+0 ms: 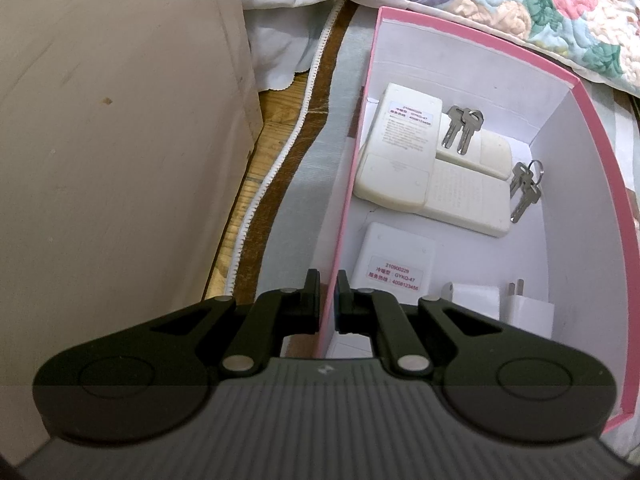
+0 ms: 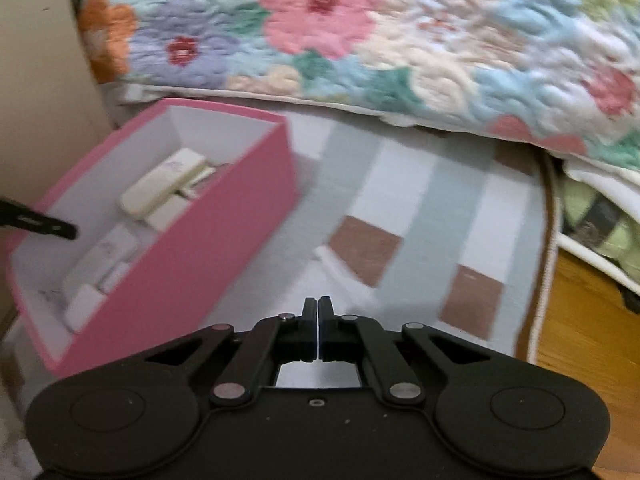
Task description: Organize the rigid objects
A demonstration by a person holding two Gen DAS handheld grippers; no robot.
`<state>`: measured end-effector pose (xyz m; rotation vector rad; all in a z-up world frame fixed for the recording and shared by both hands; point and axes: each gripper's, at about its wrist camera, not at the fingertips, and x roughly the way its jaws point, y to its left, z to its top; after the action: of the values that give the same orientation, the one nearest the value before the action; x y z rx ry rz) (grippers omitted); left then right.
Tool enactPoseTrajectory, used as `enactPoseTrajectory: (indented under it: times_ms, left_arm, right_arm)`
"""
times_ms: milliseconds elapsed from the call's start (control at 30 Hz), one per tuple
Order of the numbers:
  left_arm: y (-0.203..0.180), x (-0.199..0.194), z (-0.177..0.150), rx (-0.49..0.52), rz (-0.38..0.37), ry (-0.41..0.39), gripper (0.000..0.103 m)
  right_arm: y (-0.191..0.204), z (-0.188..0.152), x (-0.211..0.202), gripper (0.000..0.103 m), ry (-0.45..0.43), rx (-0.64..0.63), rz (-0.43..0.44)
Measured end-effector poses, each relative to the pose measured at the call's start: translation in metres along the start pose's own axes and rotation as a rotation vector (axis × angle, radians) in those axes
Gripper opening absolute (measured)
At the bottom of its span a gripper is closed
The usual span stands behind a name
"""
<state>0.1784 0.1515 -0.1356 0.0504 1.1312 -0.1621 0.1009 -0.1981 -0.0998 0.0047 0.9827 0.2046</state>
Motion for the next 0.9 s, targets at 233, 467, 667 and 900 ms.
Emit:
enactPoseTrajectory:
  times_ms: [233,467,667,900]
  left_arm:
    - [-0.001,0.0,-0.001,0.003,0.0,-0.001,0.006]
    - [-0.002,0.001,-0.001,0.006,0.002,0.002,0.006]
    - [-0.001,0.004,-0.002,0.003,-0.002,0.011,0.006]
    - [0.0,0.005,-0.001,0.004,-0.002,0.01,0.006]
  right_arm:
    - [0.002,0.009,0.02,0.017,0.001,-0.081,-0.033]
    - [-0.015,0.023,0.075,0.067,0.131,-0.336,-0.048]
    - [-0.04,0.03,0.121,0.079,0.182,-0.258,0.007]
    - [-0.037,0.042,0.122,0.044,0.313,-0.176,0.042]
